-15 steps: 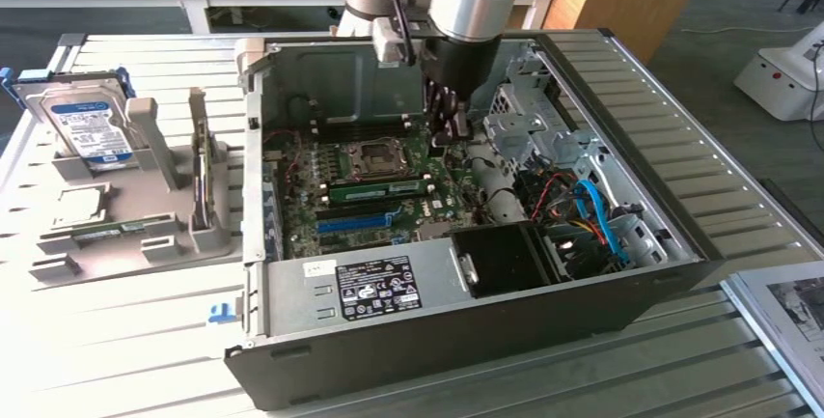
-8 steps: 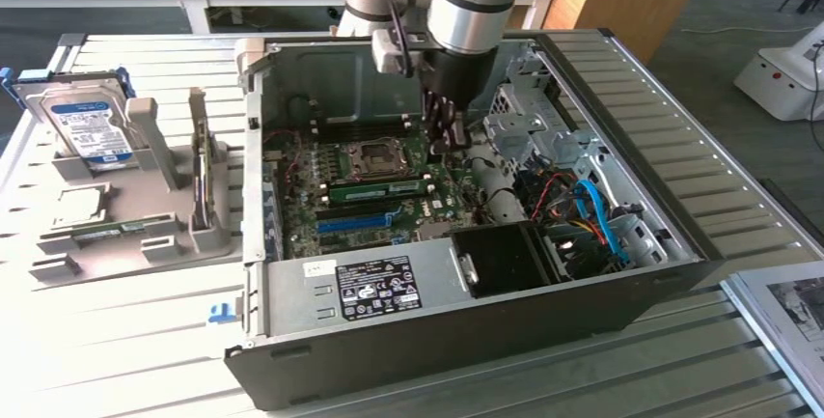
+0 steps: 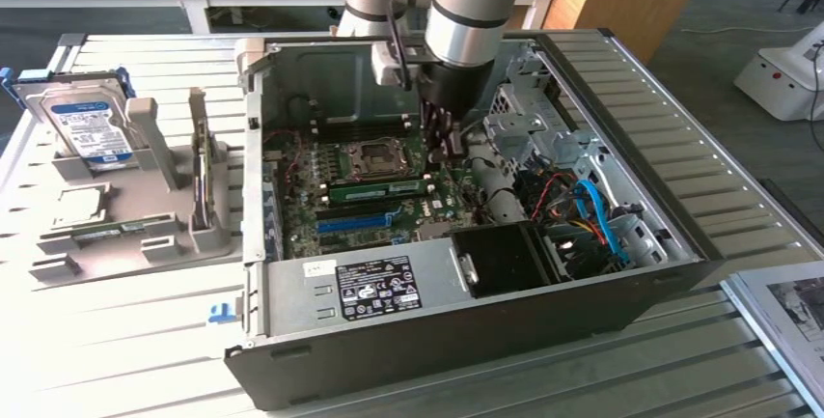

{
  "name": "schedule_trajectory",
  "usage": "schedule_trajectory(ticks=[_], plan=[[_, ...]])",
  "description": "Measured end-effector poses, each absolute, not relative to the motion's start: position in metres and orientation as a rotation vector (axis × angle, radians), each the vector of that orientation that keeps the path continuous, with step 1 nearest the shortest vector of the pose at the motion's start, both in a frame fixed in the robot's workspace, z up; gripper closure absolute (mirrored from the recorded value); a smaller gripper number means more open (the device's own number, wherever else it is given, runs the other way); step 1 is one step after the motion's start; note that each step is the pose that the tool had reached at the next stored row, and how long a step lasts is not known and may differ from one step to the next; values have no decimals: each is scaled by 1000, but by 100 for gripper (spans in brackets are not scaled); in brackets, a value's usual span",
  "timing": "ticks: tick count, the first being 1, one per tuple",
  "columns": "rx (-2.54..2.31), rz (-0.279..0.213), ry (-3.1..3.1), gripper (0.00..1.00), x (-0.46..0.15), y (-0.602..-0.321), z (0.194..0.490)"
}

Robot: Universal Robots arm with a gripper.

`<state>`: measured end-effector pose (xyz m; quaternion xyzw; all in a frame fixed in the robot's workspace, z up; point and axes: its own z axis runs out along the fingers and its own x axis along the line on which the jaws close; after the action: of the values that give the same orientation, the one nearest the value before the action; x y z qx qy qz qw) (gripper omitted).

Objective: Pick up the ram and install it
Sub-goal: 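Press down the ram until it locks into place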

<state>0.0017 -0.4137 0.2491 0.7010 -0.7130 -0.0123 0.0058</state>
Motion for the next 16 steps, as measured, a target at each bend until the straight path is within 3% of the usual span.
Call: schedule_trajectory(ticks=[16], plan=[[2194,-39,-2232,90,2,-410,243]])
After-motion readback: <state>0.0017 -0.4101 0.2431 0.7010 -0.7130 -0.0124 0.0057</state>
